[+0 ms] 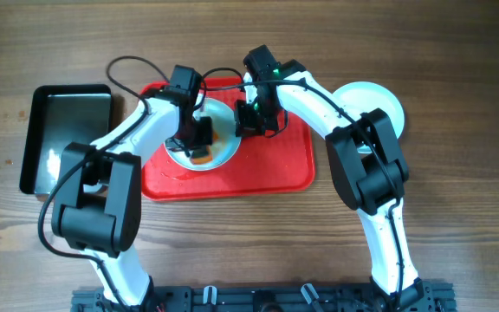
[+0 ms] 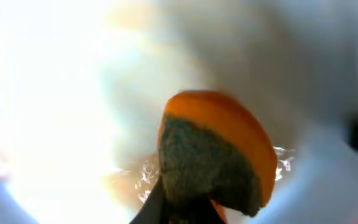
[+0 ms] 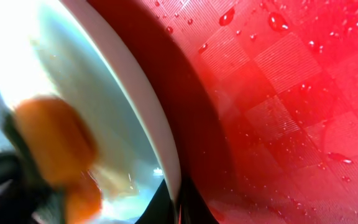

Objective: Clean dirty plates on tray and stack at the side
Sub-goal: 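Scrub the held last plate with the sponge in the left gripper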

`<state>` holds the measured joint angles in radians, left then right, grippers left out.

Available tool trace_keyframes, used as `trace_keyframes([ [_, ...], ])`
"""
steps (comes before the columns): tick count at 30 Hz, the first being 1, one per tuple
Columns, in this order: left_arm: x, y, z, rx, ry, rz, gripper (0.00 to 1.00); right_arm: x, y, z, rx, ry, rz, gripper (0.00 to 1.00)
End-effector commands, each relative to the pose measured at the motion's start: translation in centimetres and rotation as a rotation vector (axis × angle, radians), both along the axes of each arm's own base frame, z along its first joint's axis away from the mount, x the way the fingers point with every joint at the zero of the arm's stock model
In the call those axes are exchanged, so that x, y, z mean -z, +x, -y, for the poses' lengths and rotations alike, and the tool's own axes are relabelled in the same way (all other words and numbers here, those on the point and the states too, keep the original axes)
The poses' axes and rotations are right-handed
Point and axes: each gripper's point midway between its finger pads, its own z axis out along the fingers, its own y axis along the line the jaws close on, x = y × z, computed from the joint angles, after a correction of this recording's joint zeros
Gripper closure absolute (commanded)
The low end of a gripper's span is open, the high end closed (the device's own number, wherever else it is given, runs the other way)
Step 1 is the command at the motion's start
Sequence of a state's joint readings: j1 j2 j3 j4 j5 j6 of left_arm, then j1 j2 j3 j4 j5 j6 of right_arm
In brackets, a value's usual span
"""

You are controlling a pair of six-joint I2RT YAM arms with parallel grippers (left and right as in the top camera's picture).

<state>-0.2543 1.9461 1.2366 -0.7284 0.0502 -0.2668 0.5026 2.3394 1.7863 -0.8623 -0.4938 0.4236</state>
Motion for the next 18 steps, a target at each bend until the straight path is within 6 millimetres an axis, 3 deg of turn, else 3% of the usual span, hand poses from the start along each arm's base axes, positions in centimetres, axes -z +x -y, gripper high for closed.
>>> trace_keyframes([
  [1,1.5,0.7,-6.5,-0.331,0.295,0.064,0.96,1.4,-0.5,0.5,0.003,-0.017,-0.032,0.96],
  [4,1.5,1.6,-6.3,-0.46,0.258,0.109,0.96,1.4,-0.5,0.5,0.003,-0.017,-0.032,0.96],
  [7,1.3,3.2,-5.3,-0.475,0.188,0.161,0.96,1.4,-0.5,0.5,0.003,-0.017,-0.032,0.95],
  [10,1.0,4.8,0.7,-0.162,-0.094,0.164,0.96,1.4,-0.5,0.5,0.002,-0.017,-0.032,0.96],
  [11,0.6,4.5,2.9,-0.058,-0.206,0.15,0.96,1.4,-0.5,0.5,0.003,-0.017,-0.032,0.96],
  [13,0.5,3.6,4.1,0.014,-0.268,0.117,0.96,1.4,-0.5,0.5,0.001,-0.017,-0.032,0.96],
  [18,1.0,-0.6,4.0,0.144,-0.288,-0.034,0.96,1.4,-0.5,0.5,0.0,-0.019,-0.034,0.96],
])
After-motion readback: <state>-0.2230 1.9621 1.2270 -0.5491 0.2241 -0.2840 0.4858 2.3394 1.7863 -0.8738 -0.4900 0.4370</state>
